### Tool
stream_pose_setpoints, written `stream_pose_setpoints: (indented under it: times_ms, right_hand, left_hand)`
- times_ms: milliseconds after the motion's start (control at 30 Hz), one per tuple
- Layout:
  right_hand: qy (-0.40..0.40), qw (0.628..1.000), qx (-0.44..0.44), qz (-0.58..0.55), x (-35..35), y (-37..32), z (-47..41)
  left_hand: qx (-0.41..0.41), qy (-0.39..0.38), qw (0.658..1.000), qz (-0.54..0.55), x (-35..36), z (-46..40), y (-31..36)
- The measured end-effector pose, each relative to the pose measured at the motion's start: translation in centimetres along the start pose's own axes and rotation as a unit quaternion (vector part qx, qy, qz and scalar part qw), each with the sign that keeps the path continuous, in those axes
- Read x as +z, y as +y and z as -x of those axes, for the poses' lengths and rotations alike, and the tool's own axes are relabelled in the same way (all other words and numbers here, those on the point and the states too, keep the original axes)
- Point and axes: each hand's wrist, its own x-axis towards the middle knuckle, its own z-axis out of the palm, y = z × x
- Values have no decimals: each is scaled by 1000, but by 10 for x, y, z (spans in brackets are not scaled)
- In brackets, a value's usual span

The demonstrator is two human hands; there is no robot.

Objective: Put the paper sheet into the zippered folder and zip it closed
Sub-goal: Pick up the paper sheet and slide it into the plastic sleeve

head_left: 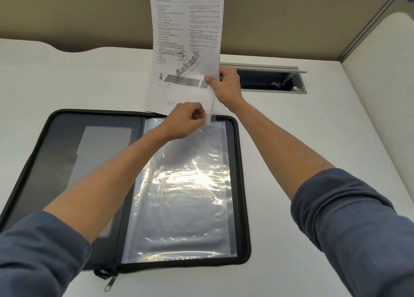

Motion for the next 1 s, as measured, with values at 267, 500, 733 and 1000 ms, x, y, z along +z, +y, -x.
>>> stream_pose_setpoints:
  times_ms: [267,500,733,1000]
  right_hand:
    - [-22,1000,16,-10,-10,8,-3]
    - [-27,998,36,-49,-21,15,-6]
    - [-63,995,40,-72,-23,16,-4]
    - [-111,991,57,-38,-21,13,-9]
  left_hand:
    - [-29,3,997,-76,-5,-1,-14]
    - [-54,-12,989,-140,-22,6,-34]
    - [-22,-6,993,-120,-29,9,-46]
    - [-62,-46,966,-247,-44,9,-52]
